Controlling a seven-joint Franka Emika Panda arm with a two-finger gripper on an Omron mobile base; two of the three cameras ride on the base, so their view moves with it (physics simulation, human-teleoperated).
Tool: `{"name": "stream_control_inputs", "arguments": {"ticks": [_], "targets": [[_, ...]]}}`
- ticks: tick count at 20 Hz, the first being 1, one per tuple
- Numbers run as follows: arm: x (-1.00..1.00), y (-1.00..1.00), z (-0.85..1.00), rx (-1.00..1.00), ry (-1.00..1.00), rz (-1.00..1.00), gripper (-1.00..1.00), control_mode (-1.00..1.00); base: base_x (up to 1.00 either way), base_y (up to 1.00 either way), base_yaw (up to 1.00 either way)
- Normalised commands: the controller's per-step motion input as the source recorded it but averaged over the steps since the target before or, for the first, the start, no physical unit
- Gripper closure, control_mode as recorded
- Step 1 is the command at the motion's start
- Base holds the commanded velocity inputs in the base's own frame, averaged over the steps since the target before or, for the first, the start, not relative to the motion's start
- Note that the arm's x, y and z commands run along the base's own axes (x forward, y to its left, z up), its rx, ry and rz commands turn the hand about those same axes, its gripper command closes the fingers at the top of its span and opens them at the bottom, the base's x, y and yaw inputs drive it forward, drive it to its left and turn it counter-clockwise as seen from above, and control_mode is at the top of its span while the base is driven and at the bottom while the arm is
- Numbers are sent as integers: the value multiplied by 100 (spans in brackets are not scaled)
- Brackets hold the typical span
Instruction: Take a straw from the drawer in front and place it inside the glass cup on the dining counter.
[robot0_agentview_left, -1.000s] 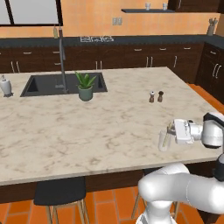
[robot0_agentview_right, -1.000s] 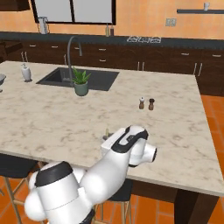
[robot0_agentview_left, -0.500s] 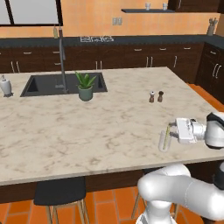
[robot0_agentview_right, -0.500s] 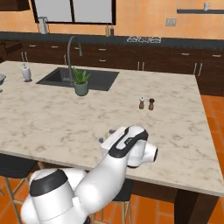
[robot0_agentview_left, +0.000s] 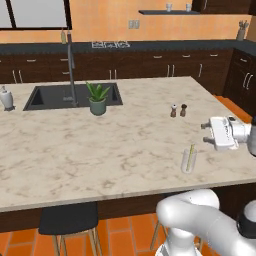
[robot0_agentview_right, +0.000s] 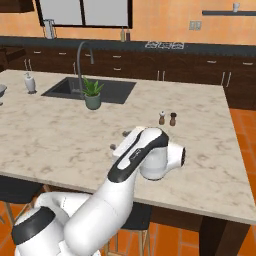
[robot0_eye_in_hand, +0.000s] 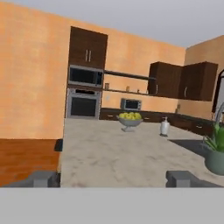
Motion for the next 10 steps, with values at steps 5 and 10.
{"name": "stream_control_inputs", "arguments": {"ticks": [5, 10], "targets": [[-50, 53, 81, -33, -3, 0, -100, -100, 0, 0, 0], [-53, 77, 19, -42, 0, 5, -100, -100, 0, 0, 0]]}}
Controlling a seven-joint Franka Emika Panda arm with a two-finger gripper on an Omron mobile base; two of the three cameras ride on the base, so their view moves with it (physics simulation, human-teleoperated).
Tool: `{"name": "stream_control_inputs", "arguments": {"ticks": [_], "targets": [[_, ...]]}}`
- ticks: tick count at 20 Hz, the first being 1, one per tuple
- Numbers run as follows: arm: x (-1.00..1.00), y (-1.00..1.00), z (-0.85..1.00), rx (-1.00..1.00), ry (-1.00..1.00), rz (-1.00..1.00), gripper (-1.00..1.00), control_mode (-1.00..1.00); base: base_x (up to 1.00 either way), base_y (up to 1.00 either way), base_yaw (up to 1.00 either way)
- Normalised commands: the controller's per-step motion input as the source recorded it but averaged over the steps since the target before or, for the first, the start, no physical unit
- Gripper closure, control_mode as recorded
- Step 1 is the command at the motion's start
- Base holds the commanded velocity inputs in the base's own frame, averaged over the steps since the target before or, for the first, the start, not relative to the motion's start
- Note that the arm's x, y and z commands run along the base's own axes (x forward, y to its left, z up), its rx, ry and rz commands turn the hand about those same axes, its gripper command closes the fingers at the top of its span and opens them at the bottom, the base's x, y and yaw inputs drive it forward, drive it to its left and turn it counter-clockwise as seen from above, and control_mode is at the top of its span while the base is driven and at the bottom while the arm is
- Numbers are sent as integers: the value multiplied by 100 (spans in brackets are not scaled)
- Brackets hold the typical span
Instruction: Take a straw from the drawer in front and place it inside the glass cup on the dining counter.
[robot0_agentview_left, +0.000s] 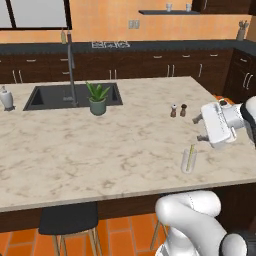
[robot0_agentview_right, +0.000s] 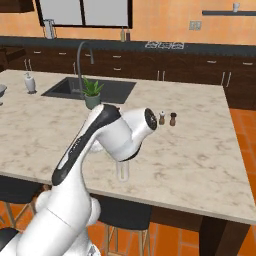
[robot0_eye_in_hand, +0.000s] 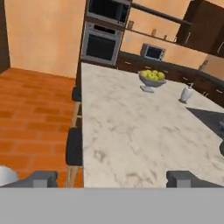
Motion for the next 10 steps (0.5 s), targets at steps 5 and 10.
{"name": "stream_control_inputs", "arguments": {"ticks": [5, 10], "targets": [[-62, 75, 0, -38, 4, 14, -100, -100, 0, 0, 0], [-43, 73, -10, -31, 15, 15, -100, -100, 0, 0, 0]]}}
